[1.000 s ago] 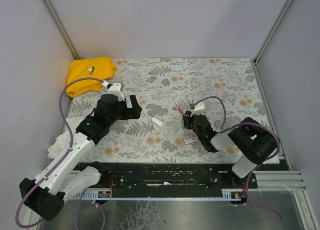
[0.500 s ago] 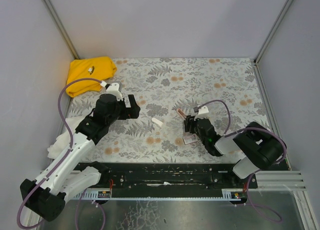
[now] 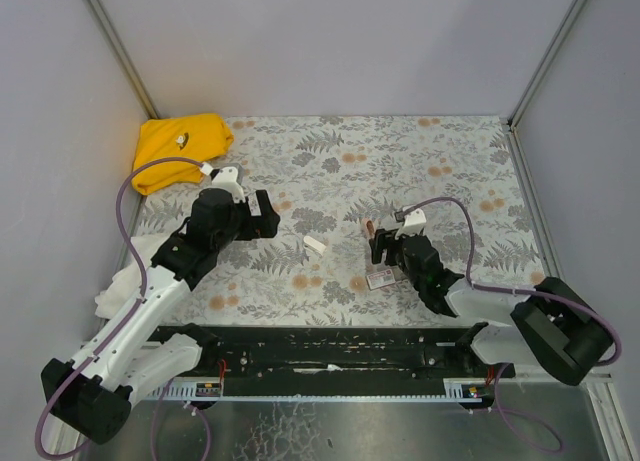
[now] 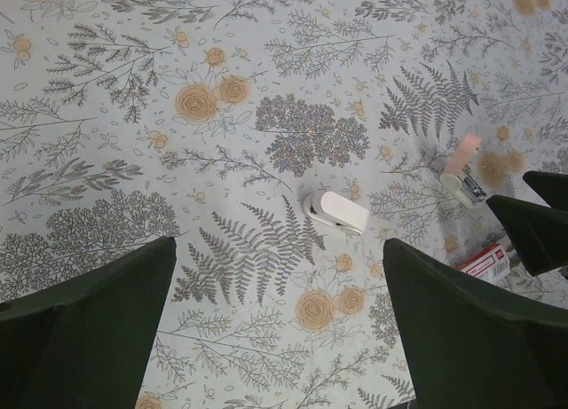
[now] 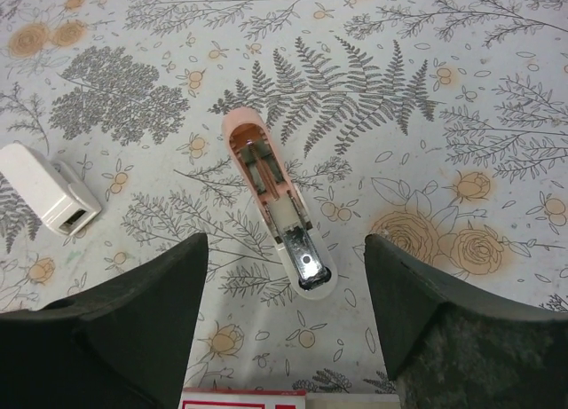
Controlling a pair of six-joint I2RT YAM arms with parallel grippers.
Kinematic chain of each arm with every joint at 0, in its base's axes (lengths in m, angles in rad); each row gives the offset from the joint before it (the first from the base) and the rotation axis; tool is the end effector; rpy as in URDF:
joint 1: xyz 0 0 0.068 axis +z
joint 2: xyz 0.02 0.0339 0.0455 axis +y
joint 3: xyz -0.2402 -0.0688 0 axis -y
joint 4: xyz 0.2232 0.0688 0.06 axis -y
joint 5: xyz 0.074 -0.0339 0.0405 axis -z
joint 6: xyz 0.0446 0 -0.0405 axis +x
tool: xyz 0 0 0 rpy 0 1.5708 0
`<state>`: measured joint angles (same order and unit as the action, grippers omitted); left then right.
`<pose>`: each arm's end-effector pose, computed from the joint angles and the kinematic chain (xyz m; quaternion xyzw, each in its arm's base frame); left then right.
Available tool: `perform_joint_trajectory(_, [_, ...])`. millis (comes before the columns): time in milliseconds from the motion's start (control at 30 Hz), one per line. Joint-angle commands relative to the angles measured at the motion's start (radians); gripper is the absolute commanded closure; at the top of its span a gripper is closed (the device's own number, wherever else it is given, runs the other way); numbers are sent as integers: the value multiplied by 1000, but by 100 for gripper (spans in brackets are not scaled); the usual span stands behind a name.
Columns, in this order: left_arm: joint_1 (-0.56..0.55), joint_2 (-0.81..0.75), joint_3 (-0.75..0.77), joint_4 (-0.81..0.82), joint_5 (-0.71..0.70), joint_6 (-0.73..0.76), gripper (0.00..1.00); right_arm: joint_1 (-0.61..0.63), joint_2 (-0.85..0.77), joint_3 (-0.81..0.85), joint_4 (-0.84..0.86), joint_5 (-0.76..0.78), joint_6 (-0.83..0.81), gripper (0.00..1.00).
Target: Load the staples into the stapler
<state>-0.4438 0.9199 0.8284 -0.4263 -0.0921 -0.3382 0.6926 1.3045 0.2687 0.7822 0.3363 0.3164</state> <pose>0.1870 -0.0844 0.2853 0.0225 0.8637 -0.1545 0.4793 0.1899 0.1385 0.1547 -0.0452 0.7851 0.1758 0.5922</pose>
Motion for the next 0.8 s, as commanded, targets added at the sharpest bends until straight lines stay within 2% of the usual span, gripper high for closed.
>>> perform_joint_trajectory(0, [10, -13, -14, 55, 12, -5, 0, -1, -90, 117, -249, -79, -13, 21])
perform_joint_trajectory(100, [10, -6, -17, 63, 44, -36, 0, -1, -106, 201, -370, -170, -9, 14])
perform_joint_trajectory(267, [11, 2, -8, 57, 33, -40, 0, 19, -5, 357, -489, -318, -38, 13])
perform_joint_trajectory(467, [17, -6, -18, 34, -38, -43, 0, 60, 185, 577, -589, -438, -127, 17])
perform_joint_trajectory(767, [27, -18, -23, 24, -72, -62, 0, 119, 449, 832, -703, -456, -252, 26])
